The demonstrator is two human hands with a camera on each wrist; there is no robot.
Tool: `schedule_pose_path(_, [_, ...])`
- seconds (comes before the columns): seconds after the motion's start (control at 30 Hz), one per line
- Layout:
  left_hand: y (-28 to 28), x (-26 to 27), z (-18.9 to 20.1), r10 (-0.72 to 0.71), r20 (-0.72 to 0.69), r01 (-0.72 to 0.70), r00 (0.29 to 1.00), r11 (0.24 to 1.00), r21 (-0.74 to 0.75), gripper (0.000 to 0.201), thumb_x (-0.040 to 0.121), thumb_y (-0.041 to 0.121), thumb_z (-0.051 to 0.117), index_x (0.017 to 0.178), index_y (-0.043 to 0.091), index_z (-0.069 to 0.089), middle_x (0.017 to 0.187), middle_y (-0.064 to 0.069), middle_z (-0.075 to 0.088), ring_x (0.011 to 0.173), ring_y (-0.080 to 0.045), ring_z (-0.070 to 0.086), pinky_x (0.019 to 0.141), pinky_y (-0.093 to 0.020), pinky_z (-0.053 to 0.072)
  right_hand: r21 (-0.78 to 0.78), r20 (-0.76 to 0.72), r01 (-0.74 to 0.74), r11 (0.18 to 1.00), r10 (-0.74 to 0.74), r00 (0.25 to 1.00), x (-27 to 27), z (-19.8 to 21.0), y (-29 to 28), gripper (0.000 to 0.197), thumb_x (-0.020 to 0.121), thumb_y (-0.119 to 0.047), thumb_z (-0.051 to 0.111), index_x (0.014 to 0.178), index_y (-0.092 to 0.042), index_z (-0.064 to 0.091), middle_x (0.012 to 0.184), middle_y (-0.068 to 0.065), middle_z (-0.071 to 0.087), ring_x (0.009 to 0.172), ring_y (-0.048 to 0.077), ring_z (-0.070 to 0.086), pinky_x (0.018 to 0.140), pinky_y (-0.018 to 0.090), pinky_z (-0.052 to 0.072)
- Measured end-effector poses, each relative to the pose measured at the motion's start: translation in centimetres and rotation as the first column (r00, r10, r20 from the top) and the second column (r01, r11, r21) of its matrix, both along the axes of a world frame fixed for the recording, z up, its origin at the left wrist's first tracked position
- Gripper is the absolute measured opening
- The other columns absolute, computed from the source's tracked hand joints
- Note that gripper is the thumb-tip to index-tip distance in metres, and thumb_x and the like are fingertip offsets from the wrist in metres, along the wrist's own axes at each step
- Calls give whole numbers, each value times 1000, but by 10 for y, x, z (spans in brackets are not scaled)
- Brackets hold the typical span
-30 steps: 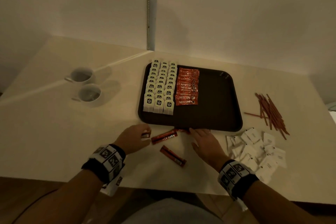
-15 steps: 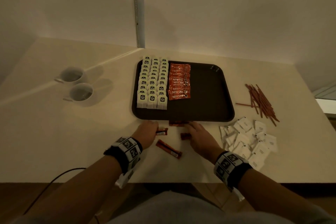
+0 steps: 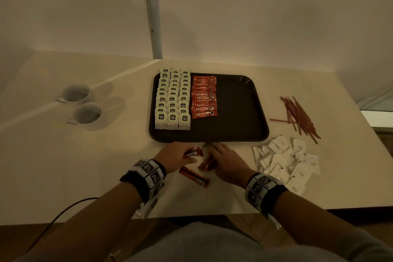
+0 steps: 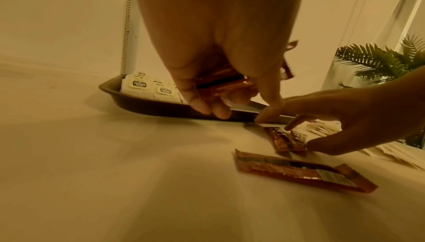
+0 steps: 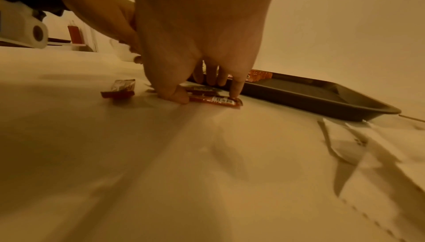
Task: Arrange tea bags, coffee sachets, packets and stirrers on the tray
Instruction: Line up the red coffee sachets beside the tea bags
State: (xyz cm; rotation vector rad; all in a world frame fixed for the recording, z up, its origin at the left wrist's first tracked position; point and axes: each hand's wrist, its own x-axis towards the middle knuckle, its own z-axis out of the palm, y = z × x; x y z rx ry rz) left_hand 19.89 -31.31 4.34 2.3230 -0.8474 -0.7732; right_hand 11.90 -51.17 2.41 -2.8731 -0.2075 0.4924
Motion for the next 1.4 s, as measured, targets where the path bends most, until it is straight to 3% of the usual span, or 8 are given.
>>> schedule_pose_path(0.13, [-6,-2,-2,-102,-38,103,994,994,42,23,76,36,76,82,28,55,83,11,51,78,-8,50,65,-20,36,-34,27,-118,992,119,993,5,-1,-1,45,95,-19,45,139,-23,37,145,3,35,129,22,35,102,35,38])
schedule_pose_path(0.4, [-14,-12,-14,-321,-7,313,947,918,243,33,80,26,72,109,14,60,120,-4,53,106,-19,51,91,-26,39,-121,-7,-156,980,157,988,10,-3,3,35,99,-20,36,132,-9,39,140,14,37,121,27,42,100,37,42])
schedule_pose_path(0.6, [-9,-15,-14,-181,-22,182,983,959,219,29,97,27,49,124,14,48,127,-8,53,113,-22,53,96,-28,38,-26,-94,-48,998,46,995,17,-3,1,31,100,-22,36,127,-9,41,136,16,39,111,25,52,94,33,46])
schedule_pose_path(0.8, [5,4,-8,187,-252,-209,949,976,-64,28,98,33,46,122,17,50,122,-5,59,110,-20,56,97,-35,42,324,-122,215,921,-185,975,40,42,-5,13,99,-12,35,101,-12,48,100,6,48,83,17,50,76,31,43])
schedule_pose_path(0.97, [-13,23,46,392,-529,-631,752,659,-409,35,86,30,66,116,14,60,102,4,65,98,-10,58,94,-32,43,736,-304,393,552,-250,919,69,99,7,18,102,-16,32,101,-13,50,78,-2,51,63,6,46,55,16,39])
schedule_pose_path(1.13, [-35,57,94,244,-707,-734,664,391,-555,42,76,37,65,114,18,63,98,0,73,88,-14,68,82,-28,52,849,-473,476,228,-74,878,102,142,19,18,101,-19,35,99,-8,49,66,0,48,50,7,40,46,19,28])
schedule_pose_path(1.3, [-42,89,120,327,-650,-727,686,339,-597,15,90,30,59,94,17,65,85,0,69,84,-22,63,77,-32,49,850,-518,502,159,80,851,121,160,21,30,102,-30,31,96,-9,51,58,-2,44,45,6,32,41,18,21])
schedule_pose_path(1.4, [-38,101,134,290,-729,-783,620,178,-595,17,99,22,46,92,13,58,80,0,64,74,-16,61,64,-27,51,848,-517,495,190,93,851,125,167,16,30,102,-30,30,97,-11,53,61,-3,39,47,5,29,42,16,21])
